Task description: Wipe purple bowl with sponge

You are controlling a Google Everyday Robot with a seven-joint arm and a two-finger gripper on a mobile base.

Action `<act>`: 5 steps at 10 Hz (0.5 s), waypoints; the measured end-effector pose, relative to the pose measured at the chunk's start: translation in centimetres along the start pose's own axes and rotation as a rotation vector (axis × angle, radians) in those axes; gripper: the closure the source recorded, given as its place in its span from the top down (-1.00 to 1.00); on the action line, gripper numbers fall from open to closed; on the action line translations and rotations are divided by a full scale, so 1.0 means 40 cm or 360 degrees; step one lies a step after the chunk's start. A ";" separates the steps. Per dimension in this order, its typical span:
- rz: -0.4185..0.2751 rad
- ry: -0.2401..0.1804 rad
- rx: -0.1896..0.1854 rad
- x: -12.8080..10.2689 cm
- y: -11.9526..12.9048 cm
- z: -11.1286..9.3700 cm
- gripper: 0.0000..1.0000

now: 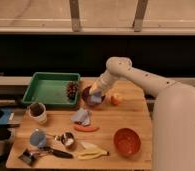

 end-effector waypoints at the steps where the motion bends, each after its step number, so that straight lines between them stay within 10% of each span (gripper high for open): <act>1: -0.0012 0.0005 0.0006 -0.006 0.009 0.004 -1.00; 5: -0.0045 0.0033 0.0025 -0.041 0.019 0.040 -1.00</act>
